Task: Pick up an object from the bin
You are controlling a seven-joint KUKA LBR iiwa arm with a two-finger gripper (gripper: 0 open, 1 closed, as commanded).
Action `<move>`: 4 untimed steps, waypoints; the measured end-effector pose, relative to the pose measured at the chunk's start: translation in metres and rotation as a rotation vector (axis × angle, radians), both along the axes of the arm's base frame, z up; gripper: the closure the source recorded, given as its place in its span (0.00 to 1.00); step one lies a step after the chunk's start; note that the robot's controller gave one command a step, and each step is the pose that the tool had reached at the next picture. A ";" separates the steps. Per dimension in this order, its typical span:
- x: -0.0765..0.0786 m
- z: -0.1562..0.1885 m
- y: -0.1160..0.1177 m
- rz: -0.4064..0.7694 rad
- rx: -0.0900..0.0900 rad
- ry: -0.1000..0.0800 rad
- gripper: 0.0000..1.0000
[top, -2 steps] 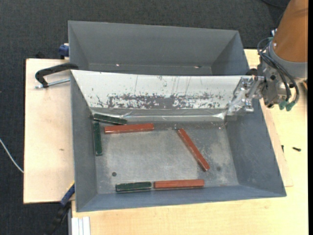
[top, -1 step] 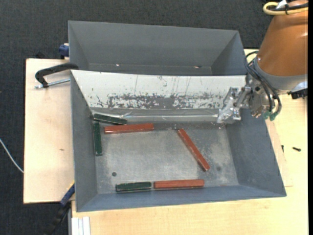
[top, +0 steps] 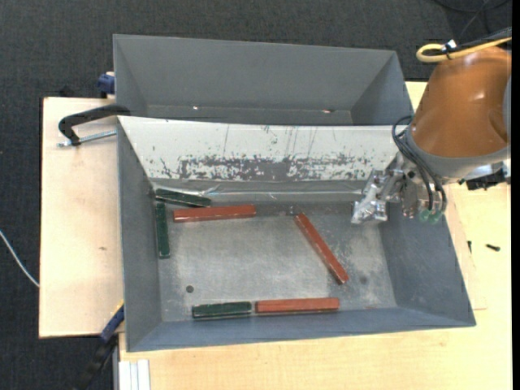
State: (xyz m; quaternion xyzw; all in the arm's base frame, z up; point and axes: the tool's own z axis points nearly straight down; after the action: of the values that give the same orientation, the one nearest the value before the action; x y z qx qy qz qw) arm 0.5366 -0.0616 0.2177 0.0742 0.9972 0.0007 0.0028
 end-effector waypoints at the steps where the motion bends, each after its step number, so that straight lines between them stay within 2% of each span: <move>1: 0.018 -0.053 0.027 -0.078 0.001 0.004 0.00; 2: 0.018 -0.053 0.027 -0.078 0.000 0.004 0.00; 3: 0.025 -0.141 0.016 -0.078 0.004 0.008 1.00; 4: 0.025 -0.141 0.016 -0.078 0.004 0.008 1.00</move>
Offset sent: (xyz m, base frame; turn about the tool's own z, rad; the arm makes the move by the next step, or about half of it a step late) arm 0.0000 0.0000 0.0000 0.0000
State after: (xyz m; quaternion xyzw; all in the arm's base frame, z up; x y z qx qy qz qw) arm 0.5618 -0.0455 0.0769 0.1130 0.9936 0.0024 -0.0014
